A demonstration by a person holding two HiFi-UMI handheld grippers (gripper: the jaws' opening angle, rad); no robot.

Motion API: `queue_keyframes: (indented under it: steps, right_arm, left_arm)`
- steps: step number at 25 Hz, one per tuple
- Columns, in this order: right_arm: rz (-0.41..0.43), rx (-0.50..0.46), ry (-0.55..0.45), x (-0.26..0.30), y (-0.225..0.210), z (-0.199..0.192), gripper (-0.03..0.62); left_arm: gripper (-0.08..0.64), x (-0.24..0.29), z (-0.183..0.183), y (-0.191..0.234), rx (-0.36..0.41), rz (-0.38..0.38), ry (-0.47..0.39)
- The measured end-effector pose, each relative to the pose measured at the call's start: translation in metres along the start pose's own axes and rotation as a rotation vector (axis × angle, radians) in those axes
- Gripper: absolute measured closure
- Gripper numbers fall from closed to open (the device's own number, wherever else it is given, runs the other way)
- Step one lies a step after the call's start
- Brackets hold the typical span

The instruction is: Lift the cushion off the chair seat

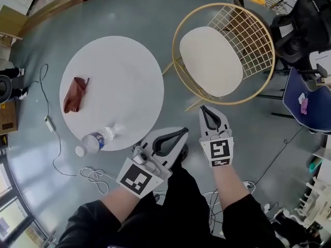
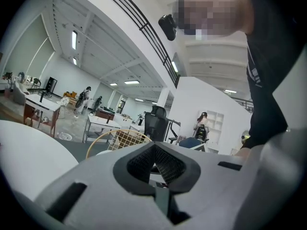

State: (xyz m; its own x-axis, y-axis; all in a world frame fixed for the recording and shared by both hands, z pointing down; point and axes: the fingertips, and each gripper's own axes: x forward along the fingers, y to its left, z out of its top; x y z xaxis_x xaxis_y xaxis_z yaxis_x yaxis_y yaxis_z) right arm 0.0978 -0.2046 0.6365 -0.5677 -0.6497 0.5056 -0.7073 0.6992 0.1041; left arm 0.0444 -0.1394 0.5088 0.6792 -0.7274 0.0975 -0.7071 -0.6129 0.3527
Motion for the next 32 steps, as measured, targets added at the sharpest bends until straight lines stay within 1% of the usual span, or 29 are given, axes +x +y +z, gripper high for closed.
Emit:
queue_keyframes:
  steps: [4,8,13,19,20,22,25,28,32]
  right_arm:
    - [-0.021,-0.054,0.060,0.037,-0.010,-0.035,0.563]
    - [-0.052,-0.159,0.154,0.073,-0.023,-0.070,0.562]
    - [-0.060,-0.238,0.252,0.113,-0.032,-0.111,0.561]
    - [-0.093,-0.354,0.348,0.150,-0.049,-0.147,0.556]
    - [-0.102,-0.372,0.366,0.155,-0.053,-0.153,0.543]
    - [-0.120,-0.406,0.406,0.166,-0.062,-0.166,0.492]
    - [-0.143,-0.457,0.455,0.179,-0.072,-0.183,0.475]
    - [-0.155,-0.501,0.498,0.189,-0.077,-0.200,0.432]
    - [-0.180,-0.529,0.536,0.199,-0.086,-0.215,0.417]
  left_arm:
    - [0.560,0.000,-0.020,0.014,-0.023,0.020,0.015]
    - [0.560,0.001,-0.036,0.029,-0.014,0.035,0.025]
    - [0.560,-0.001,-0.048,0.043,-0.011,0.055,0.025]
    - [0.560,-0.004,-0.059,0.049,-0.018,0.061,0.023]
    - [0.560,-0.004,-0.061,0.048,-0.017,0.056,0.024]
    - [0.560,-0.003,-0.065,0.047,-0.015,0.046,0.028]
    - [0.560,-0.003,-0.069,0.045,-0.019,0.036,0.028]
    - [0.560,-0.004,-0.070,0.043,-0.016,0.020,0.029]
    - [0.560,-0.005,-0.070,0.043,-0.010,0.008,0.033]
